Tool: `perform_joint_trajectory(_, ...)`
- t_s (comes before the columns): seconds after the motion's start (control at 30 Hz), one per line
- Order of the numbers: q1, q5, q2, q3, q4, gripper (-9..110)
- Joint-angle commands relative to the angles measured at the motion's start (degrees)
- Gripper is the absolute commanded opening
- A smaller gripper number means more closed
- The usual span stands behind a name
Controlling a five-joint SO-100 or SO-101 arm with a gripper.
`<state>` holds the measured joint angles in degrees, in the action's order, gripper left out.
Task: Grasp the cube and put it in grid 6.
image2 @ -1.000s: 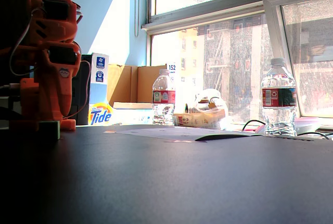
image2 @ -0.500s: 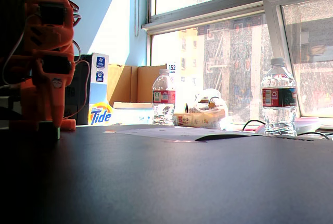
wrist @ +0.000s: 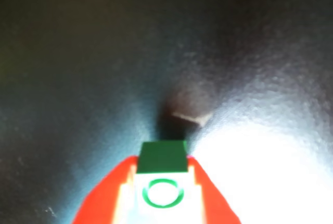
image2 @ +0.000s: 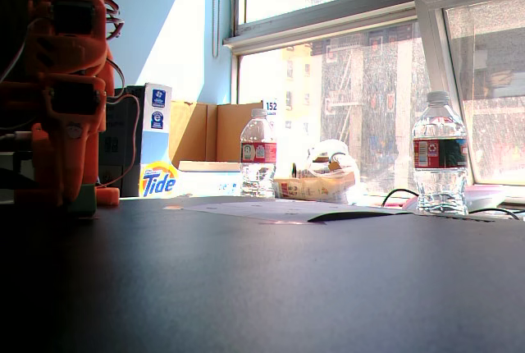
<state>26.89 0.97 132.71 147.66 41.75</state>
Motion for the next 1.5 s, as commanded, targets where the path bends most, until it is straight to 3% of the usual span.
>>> perform_joint_trajectory(0.0,-0.70,0.70,0.00,-2.90,1.05,0)
perform_joint_trajectory(0.53,-12.74,-0.44,-10.28,-28.56,16.70,0)
perform_joint_trajectory(0.97,-28.65,-1.58,-22.32,-55.81,36.91,0)
perform_joint_trajectory(1.47,-44.30,-5.98,-42.28,-68.91,38.67,0)
